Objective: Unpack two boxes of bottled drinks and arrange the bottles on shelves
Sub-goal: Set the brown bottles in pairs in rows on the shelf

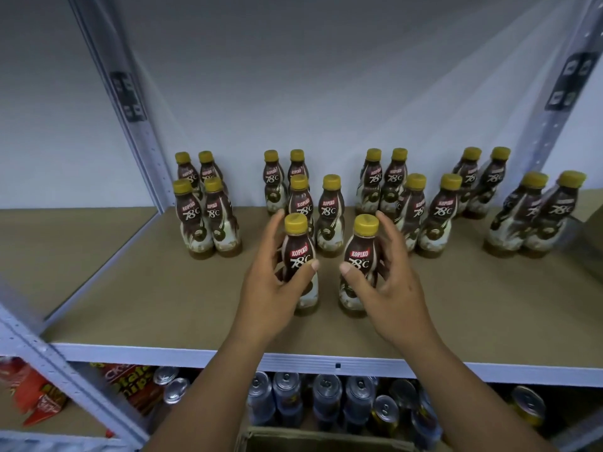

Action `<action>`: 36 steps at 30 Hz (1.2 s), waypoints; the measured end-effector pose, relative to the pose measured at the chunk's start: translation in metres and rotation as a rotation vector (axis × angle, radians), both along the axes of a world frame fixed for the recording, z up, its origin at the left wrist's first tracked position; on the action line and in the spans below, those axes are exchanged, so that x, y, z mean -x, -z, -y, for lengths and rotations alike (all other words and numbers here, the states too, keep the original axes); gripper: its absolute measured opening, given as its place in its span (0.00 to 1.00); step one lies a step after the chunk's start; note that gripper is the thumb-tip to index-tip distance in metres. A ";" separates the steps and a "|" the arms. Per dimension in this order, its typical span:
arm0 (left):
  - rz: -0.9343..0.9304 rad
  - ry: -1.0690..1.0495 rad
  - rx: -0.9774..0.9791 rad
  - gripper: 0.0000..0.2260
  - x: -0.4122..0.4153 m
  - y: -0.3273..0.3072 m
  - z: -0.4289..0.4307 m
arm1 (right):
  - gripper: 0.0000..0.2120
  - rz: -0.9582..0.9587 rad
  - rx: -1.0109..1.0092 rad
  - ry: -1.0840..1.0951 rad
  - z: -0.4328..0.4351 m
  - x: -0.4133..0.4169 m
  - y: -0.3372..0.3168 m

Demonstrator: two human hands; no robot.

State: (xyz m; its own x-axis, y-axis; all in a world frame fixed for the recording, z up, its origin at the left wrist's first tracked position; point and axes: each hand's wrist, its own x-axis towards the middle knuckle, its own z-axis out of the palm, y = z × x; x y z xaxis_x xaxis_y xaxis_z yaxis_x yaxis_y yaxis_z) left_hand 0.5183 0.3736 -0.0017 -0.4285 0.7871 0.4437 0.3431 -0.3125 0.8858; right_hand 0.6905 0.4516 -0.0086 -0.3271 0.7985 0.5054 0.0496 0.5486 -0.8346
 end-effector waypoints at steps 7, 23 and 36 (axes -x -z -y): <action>0.033 -0.092 0.045 0.46 -0.004 0.011 0.004 | 0.43 0.035 -0.029 0.162 -0.004 0.001 0.019; 0.043 -0.124 0.014 0.41 -0.014 0.017 -0.001 | 0.40 0.037 -0.026 0.223 -0.004 0.003 0.021; -0.014 -0.240 0.003 0.44 -0.014 0.026 -0.004 | 0.36 0.056 -0.079 0.287 -0.003 0.004 0.025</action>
